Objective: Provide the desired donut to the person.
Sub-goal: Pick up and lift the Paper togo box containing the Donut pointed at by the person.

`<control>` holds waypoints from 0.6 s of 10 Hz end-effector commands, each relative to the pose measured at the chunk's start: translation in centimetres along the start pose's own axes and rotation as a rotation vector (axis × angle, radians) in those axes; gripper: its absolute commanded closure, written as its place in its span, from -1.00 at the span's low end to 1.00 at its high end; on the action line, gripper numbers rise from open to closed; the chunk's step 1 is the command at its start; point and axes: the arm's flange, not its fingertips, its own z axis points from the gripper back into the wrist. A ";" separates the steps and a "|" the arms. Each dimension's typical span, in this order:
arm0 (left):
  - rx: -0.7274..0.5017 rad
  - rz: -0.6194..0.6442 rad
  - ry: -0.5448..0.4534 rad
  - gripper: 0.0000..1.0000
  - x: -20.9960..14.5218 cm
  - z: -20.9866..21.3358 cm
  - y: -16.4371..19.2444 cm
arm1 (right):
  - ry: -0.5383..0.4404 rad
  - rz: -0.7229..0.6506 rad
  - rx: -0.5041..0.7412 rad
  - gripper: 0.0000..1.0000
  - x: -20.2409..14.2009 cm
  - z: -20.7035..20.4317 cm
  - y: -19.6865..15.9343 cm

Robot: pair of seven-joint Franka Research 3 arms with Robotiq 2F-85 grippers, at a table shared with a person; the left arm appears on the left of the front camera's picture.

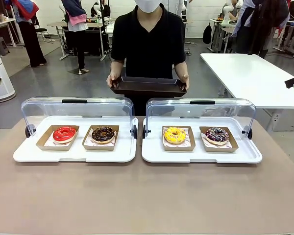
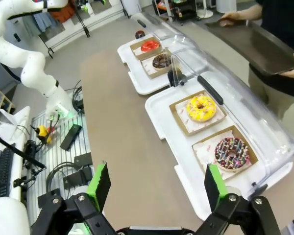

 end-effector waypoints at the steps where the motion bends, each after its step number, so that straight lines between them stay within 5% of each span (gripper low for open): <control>1: 0.007 -0.040 -0.027 -1.00 -0.3 -0.1 -0.3 | -0.030 0.025 0.004 -1.00 0.0 0.1 0.2; 6: 0.009 -0.034 0.004 -1.00 0.1 0.2 -0.2 | 0.006 0.002 -0.003 -1.00 0.1 0.3 0.4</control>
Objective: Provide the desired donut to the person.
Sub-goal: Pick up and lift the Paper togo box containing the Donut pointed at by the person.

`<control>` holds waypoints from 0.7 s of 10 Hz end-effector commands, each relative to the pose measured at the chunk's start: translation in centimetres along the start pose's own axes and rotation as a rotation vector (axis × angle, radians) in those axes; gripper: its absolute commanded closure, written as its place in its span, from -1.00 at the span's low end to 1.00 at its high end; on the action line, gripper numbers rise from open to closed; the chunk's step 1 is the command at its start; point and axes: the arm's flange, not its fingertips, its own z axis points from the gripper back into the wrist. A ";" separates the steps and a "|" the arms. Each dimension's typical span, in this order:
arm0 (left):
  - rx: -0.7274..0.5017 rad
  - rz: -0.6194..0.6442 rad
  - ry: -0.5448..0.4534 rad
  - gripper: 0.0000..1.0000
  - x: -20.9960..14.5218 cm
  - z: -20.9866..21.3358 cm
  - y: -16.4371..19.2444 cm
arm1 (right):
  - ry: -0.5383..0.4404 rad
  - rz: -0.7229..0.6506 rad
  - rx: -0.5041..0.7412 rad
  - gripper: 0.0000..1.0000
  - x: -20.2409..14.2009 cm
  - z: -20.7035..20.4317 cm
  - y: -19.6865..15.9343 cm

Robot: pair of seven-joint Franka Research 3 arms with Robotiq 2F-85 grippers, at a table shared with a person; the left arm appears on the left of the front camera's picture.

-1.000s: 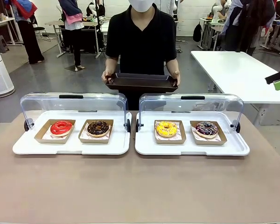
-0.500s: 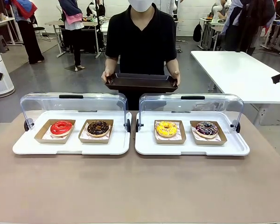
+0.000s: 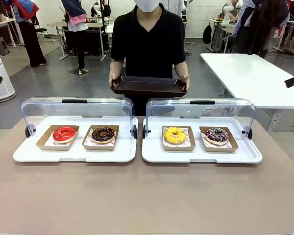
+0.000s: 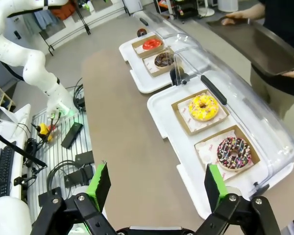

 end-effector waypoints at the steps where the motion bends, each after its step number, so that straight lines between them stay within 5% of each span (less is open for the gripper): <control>1: 0.004 0.007 -0.007 -1.00 -0.1 0.2 0.1 | -0.008 -0.003 -0.007 -1.00 -0.2 0.4 0.0; 7: 0.004 0.007 -0.007 -1.00 -0.1 0.2 0.1 | -0.008 -0.003 -0.007 -1.00 -0.2 0.4 0.0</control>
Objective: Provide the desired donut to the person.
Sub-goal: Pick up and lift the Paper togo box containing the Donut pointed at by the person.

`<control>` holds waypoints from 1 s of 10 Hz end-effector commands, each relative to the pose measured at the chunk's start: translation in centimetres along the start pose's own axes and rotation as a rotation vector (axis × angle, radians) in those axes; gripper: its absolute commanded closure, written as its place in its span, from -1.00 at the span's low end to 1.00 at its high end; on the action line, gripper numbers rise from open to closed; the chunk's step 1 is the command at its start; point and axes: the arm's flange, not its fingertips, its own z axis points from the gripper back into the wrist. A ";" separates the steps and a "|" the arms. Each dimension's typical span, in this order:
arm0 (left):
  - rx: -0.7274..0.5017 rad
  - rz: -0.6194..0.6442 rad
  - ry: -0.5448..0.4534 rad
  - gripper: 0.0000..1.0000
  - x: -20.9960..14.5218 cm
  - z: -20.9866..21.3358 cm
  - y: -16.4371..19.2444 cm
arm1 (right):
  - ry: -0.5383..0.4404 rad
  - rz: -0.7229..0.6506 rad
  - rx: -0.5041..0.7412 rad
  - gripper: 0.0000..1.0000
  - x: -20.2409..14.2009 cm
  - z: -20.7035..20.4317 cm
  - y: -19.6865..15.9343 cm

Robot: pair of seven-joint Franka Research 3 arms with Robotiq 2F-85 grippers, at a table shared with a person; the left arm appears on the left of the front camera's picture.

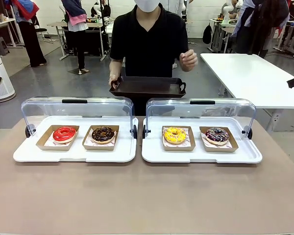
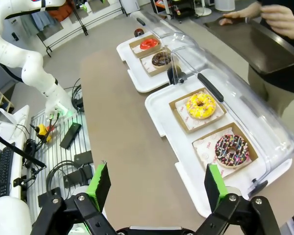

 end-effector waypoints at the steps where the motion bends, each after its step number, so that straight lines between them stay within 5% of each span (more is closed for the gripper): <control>1: -0.001 0.001 -0.012 -1.00 0.1 0.0 0.0 | -0.007 0.005 0.006 -1.00 0.1 -0.1 0.0; 10: -0.001 0.001 -0.012 -1.00 0.1 0.0 0.0 | -0.007 0.005 0.006 -1.00 0.1 -0.1 0.0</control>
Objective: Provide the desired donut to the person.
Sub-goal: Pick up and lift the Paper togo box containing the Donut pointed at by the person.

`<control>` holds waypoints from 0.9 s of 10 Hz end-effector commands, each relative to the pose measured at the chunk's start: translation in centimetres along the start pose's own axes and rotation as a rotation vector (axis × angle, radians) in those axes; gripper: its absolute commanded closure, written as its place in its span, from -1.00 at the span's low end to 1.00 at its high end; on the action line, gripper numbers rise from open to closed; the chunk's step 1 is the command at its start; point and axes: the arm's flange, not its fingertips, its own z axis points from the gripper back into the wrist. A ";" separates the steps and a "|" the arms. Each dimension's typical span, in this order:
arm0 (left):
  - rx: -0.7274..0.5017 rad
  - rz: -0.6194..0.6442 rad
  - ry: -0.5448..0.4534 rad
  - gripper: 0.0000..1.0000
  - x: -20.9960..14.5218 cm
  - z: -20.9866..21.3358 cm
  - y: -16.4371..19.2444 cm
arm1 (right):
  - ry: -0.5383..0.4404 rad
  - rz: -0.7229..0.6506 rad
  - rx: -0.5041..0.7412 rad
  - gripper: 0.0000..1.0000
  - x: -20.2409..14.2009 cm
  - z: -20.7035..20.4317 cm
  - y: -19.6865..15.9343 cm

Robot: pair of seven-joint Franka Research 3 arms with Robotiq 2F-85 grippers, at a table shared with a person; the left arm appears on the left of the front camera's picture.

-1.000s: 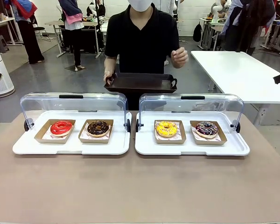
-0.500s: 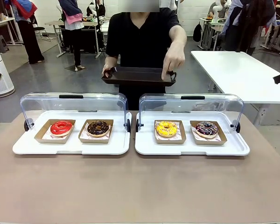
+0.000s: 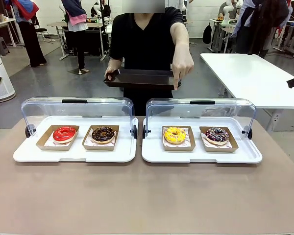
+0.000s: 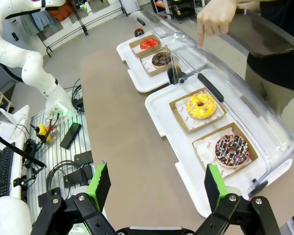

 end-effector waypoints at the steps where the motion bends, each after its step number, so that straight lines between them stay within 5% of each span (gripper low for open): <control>1: -0.003 0.000 -0.013 -1.00 0.1 0.0 0.0 | -0.007 0.005 0.005 -1.00 0.1 -0.1 0.0; 9: -0.003 0.000 -0.013 -1.00 0.1 0.0 0.0 | -0.007 0.005 0.005 -1.00 0.1 -0.1 0.0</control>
